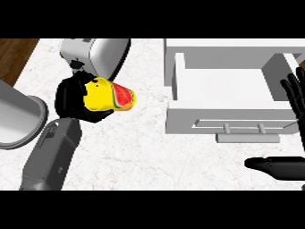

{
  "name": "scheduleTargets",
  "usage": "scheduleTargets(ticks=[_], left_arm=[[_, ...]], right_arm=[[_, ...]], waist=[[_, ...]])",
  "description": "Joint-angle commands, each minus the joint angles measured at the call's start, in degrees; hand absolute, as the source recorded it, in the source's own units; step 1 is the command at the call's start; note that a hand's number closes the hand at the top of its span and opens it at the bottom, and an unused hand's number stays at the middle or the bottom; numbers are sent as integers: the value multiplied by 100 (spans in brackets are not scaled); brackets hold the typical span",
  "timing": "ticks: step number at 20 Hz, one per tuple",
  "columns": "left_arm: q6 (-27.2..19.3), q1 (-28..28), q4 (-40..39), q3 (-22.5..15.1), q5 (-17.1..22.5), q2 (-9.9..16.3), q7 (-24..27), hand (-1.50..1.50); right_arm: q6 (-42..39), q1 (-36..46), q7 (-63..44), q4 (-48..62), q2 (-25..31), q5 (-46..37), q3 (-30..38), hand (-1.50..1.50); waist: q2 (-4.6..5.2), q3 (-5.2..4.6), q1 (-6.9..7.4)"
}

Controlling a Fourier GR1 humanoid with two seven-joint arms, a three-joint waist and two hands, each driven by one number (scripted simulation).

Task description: Pick up the cup, place it into the drawer and close the drawer

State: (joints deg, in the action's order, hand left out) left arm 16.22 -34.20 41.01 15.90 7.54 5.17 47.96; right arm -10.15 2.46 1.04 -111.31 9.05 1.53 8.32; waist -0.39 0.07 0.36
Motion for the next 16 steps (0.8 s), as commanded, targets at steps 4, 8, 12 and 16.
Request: scheduleTargets(ticks=[4,8,12,16], left_arm=[[-691,-519,1475,-487,-12,-409,-1366,150],[-1414,-1015,1916,-1115,117,-511,-2250,150],[-1883,-1936,1402,-1287,111,-515,-2634,150],[-2573,-2185,1284,-1988,386,-516,-2746,150]], right_arm=[[-228,-387,342,-42,104,187,244,-150],[8,232,45,256,0,38,99,-150],[-142,98,209,188,89,81,155,-150],[-274,76,145,207,209,303,353,-150]], waist=[[3,0,-31],[12,-2,-27],[43,-4,-134],[40,-5,-146]])
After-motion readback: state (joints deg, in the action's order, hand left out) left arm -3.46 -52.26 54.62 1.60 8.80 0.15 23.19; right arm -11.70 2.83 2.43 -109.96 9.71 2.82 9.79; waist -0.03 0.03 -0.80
